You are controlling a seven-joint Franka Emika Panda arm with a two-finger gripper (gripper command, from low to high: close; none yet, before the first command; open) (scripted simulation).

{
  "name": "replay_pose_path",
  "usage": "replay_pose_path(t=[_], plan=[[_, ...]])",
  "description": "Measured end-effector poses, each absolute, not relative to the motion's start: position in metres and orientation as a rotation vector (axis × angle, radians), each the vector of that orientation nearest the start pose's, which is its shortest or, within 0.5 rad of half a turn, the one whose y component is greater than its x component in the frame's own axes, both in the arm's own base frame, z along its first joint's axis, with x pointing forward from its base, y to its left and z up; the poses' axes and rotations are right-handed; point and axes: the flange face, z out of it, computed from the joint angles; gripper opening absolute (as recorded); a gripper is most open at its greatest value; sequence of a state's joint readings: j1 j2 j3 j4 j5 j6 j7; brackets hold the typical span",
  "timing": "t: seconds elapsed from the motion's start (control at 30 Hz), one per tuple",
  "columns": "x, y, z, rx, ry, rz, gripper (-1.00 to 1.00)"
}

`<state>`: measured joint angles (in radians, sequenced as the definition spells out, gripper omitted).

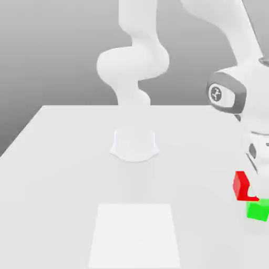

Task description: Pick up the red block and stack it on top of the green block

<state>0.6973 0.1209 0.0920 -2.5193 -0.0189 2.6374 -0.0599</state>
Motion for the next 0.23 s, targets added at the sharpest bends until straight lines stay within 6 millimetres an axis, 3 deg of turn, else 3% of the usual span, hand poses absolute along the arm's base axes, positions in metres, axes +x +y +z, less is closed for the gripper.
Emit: replay_pose_path(t=[0.1, 0.13, 0.23], plan=[[0.322, 0.336, 0.199, -2.844, -1.333, 0.003, -1.00], [0.322, 0.336, 0.188, -2.844, -1.334, 0.003, 1.00], [0.322, 0.336, 0.188, -2.844, -1.334, 0.003, 1.00]])
